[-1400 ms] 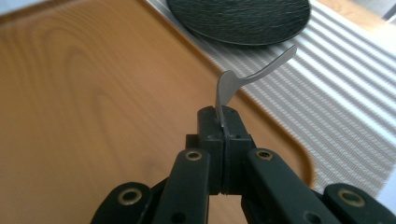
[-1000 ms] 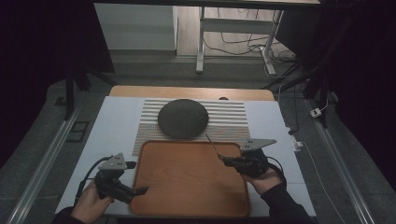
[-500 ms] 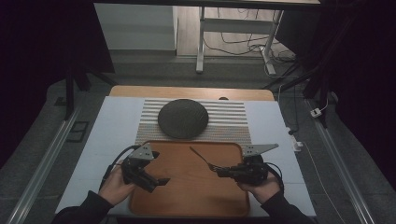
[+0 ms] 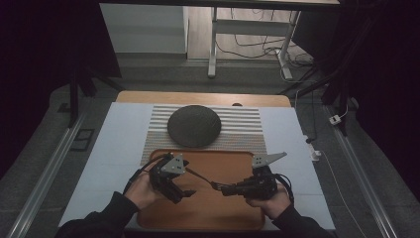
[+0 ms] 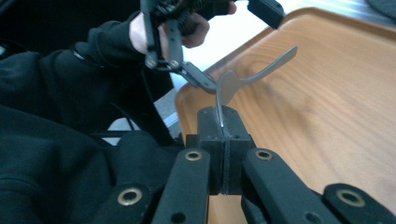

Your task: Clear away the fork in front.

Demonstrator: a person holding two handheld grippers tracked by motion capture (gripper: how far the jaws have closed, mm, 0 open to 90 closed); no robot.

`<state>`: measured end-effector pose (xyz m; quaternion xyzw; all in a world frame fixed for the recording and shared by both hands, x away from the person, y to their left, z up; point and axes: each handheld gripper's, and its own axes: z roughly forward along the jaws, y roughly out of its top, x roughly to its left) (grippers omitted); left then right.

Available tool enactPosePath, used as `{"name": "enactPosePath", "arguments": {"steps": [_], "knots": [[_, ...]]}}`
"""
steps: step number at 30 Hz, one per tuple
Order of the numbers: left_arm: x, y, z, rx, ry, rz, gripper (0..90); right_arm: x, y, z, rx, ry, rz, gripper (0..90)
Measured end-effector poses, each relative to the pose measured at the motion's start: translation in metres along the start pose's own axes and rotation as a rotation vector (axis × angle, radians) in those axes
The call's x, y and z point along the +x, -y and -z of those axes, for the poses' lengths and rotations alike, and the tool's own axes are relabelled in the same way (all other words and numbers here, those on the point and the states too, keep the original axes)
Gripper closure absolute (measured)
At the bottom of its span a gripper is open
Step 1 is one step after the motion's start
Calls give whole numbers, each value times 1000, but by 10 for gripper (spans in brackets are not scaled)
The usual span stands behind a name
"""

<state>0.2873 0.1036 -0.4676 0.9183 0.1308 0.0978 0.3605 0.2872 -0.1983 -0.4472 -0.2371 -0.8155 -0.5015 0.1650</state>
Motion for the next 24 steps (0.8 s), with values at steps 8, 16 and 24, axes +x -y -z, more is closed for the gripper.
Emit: {"name": "enactPosePath", "arguments": {"steps": [8,16,24], "knots": [[1,2,-4,12,3,-35,207,1,0,-4,4,-47,-21,892],[2,4,-2,10,26,-96,464,2,-1,-8,16,-93,-36,892],[1,5,-2,22,40,-141,619,1,-1,-9,18,-128,-57,892]]}}
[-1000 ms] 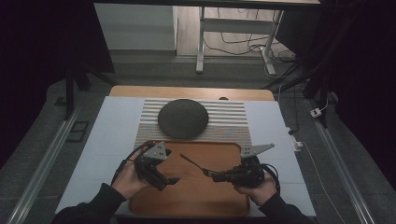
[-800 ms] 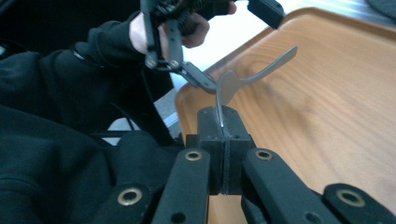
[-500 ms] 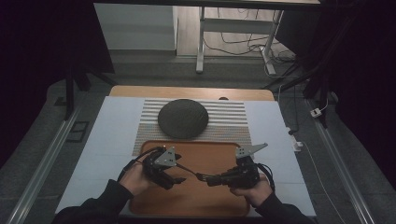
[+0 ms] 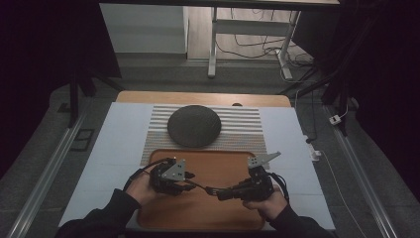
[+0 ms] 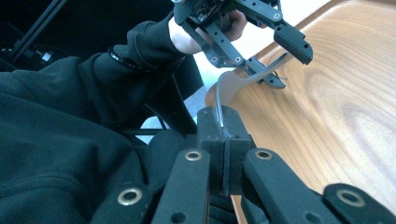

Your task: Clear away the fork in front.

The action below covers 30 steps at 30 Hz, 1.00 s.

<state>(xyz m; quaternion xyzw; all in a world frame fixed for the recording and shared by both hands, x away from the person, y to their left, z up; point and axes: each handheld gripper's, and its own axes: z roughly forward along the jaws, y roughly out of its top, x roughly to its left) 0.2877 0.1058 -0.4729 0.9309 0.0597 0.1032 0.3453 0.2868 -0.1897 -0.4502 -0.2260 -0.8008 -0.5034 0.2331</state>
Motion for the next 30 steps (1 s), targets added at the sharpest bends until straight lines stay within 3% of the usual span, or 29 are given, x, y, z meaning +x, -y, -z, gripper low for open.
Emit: {"name": "enactPosePath", "arguments": {"steps": [2,7,8,9,11,12,15,18,19,20,21,24,26,30], "knots": [[1,0,0,2,19,-2,619,0,0,-1,6,0,2,892],[9,-1,4,26,116,-30,647,3,-2,-1,41,5,45,892],[11,-1,5,22,137,-23,672,4,-3,-2,59,8,76,892],[15,-3,7,32,190,-44,684,5,-3,-2,74,11,96,892],[18,-5,7,51,240,-48,700,8,-4,-3,95,18,133,892],[18,-5,7,51,240,-48,710,9,-5,-3,105,16,146,892],[21,-12,3,111,316,-93,735,13,-5,-5,147,25,210,891],[20,-15,1,136,341,-117,756,15,-5,-7,177,32,251,891],[19,-15,0,146,353,-131,775,17,-5,-9,203,33,287,889],[18,-16,-1,156,362,-152,775,17,-5,-9,203,33,287,889],[16,-17,-1,173,371,-177,800,18,-4,-10,225,47,320,875],[9,-18,-1,188,394,-237,850,18,-3,-8,221,102,347,806],[7,-18,-1,188,396,-231,865,17,-4,-5,214,146,360,765],[5,-19,2,186,365,-184,867,18,-5,-3,178,184,374,702]]}}
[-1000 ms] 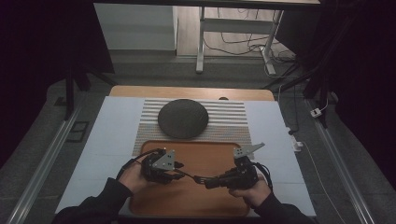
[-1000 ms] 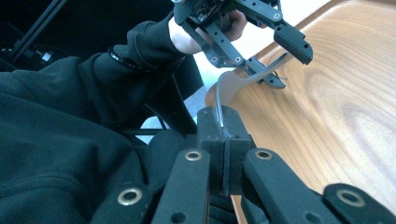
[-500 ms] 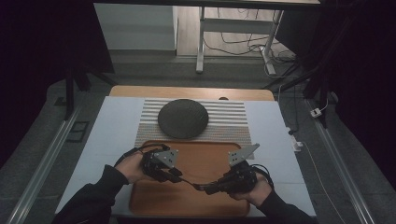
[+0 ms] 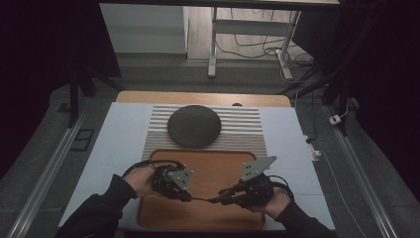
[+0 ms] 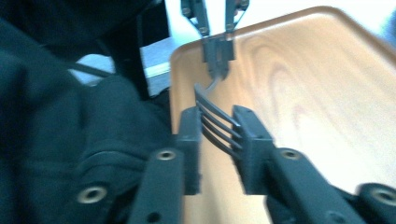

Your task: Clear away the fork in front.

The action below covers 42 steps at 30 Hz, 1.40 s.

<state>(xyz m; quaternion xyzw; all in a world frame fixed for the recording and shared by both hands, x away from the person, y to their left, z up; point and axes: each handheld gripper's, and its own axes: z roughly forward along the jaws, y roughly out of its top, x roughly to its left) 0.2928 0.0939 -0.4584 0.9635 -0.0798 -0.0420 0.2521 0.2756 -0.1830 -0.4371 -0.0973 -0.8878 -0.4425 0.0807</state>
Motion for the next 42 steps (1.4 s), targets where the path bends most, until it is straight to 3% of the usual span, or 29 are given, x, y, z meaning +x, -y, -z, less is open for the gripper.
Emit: {"name": "enactPosePath", "arguments": {"steps": [2,3,6,7,8,10,11,14,15,17,18,20,22,23,24,29,33,39,42], "knots": [[-1,2,1,-6,-12,48,867,0,0,1,-9,37,2,647],[-2,3,2,-3,-27,79,867,0,0,2,-18,97,-7,576],[-5,9,4,-12,-43,183,867,0,1,5,-32,143,-18,521],[-7,12,5,-16,-46,217,866,2,2,8,-48,227,-26,449],[-8,14,5,-22,-56,241,866,2,2,8,-48,227,-26,449],[-11,20,8,-29,-64,332,866,4,5,11,-64,281,-32,386],[-13,24,10,-41,-69,367,866,6,9,15,-63,349,-52,335],[-17,33,14,-54,-94,468,866,8,15,18,-69,389,-84,299],[-20,36,14,-50,-111,497,866,10,21,24,-68,447,-119,270],[-24,39,14,-42,-137,539,866,11,23,26,-72,462,-129,257],[-25,41,14,-45,-147,568,866,13,28,32,-80,520,-159,244],[-28,45,12,-53,-152,627,866,14,31,35,-84,535,-171,244],[-31,48,10,-50,-172,697,865,17,41,44,-91,601,-215,191],[-32,49,9,-46,-186,719,865,17,41,44,-91,601,-215,191],[-33,52,8,-45,-194,761,865,18,47,49,-82,634,-240,149],[-32,64,3,-33,-223,923,864,21,58,60,-110,670,-299,62],[-28,71,-4,-6,-238,1045,863,22,63,63,-106,676,-317,49],[-22,78,-12,43,-241,1166,855,22,65,62,-81,669,-325,49],[-21,80,-11,40,-252,1191,853,23,66,63,-82,672,-326,49]]}}
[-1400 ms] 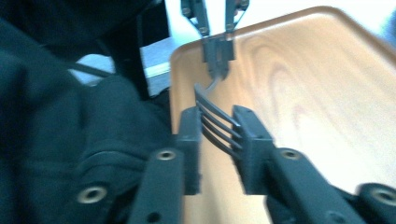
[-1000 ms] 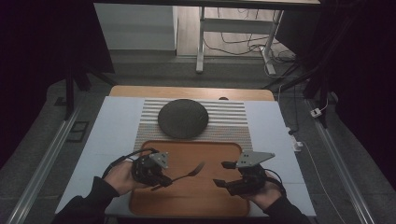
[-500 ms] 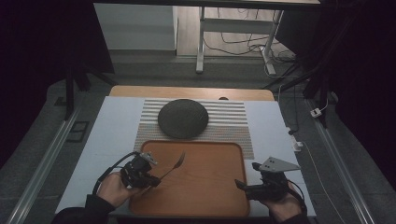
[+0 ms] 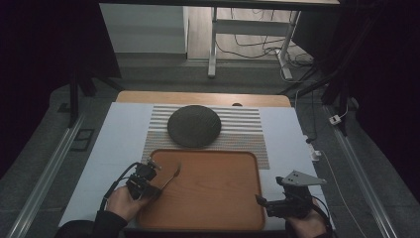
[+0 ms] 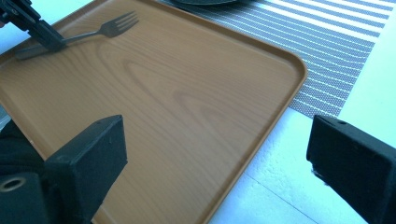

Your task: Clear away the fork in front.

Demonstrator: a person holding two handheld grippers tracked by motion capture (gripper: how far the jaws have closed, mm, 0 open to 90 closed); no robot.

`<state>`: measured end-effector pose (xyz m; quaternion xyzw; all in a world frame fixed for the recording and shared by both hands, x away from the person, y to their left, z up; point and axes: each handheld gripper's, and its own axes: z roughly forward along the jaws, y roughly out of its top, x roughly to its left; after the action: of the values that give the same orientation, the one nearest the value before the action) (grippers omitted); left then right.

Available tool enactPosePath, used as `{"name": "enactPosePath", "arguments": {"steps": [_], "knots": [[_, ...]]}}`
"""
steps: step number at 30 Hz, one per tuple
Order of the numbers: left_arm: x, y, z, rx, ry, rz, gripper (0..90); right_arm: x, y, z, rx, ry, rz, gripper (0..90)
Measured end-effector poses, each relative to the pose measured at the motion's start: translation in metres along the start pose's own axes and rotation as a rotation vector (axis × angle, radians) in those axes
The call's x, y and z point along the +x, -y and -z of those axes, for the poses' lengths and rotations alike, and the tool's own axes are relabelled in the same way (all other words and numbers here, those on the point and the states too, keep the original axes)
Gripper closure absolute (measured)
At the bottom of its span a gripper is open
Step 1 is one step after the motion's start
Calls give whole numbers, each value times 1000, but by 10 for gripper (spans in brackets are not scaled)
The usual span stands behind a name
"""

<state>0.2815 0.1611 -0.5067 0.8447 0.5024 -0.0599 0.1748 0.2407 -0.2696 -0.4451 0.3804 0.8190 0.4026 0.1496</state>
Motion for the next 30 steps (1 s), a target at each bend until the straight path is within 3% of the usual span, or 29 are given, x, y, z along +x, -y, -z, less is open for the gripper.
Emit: {"name": "enactPosePath", "arguments": {"steps": [5,7,9,14,17,22,30], "knots": [[2,1,0,-10,7,9,836,-2,1,1,0,-1,-16,47],[2,1,1,-13,14,5,764,-3,1,2,2,-2,-27,34],[2,1,2,-16,18,-5,752,-3,1,2,1,-3,-28,30],[4,1,16,-76,14,-20,734,-2,2,3,-5,11,-29,14],[6,0,25,-126,13,-52,787,-1,3,4,-3,27,-37,9],[11,-9,29,-187,52,-103,865,-2,3,4,2,36,-46,8],[17,-34,18,-209,52,-143,884,0,2,2,19,43,-27,8]]}}
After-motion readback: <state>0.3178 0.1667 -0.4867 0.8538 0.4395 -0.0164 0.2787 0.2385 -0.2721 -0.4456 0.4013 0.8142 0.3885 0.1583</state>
